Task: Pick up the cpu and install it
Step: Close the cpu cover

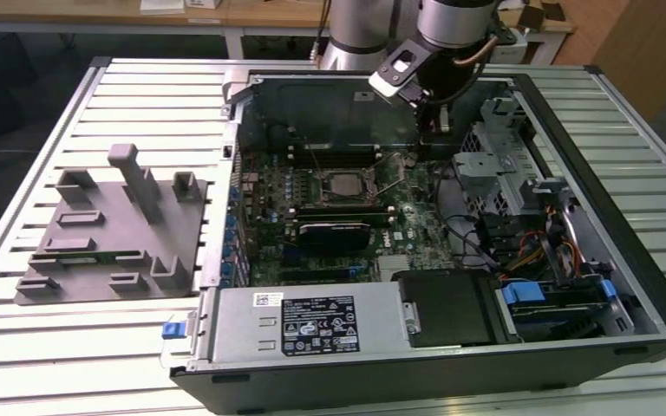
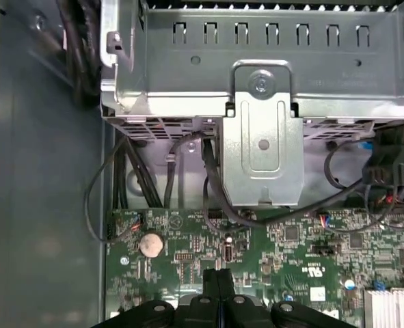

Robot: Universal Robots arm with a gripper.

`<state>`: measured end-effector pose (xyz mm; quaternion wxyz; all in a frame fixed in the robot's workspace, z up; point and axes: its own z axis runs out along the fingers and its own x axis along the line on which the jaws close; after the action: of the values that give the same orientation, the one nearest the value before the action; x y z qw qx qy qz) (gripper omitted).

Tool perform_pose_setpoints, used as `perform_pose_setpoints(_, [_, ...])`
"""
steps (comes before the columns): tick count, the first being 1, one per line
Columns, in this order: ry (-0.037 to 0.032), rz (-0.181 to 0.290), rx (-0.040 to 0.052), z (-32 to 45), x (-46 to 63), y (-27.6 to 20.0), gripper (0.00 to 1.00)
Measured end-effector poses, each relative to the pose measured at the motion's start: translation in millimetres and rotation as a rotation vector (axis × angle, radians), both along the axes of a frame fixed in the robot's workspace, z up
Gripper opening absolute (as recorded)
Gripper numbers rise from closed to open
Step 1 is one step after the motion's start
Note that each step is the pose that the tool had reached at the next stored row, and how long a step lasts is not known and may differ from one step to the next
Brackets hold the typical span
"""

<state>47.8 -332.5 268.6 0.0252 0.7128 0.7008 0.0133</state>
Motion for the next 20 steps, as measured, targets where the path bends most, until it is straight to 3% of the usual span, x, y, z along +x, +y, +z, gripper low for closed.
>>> perform_pose_setpoints(3, [0.0021,0.0,-0.0002,-5.3,1.6,0.0,0.11])
perform_pose_setpoints(8, [0.0121,0.0,-0.0001,-14.1,3.5,0.0,0.11])
perform_pose_setpoints(14, [0.0348,0.0,-0.0003,-22.1,3.9,0.0,0.11])
perform_pose_setpoints(20, [0.0523,0.0,-0.0009,-30.5,3.9,0.0,0.11])
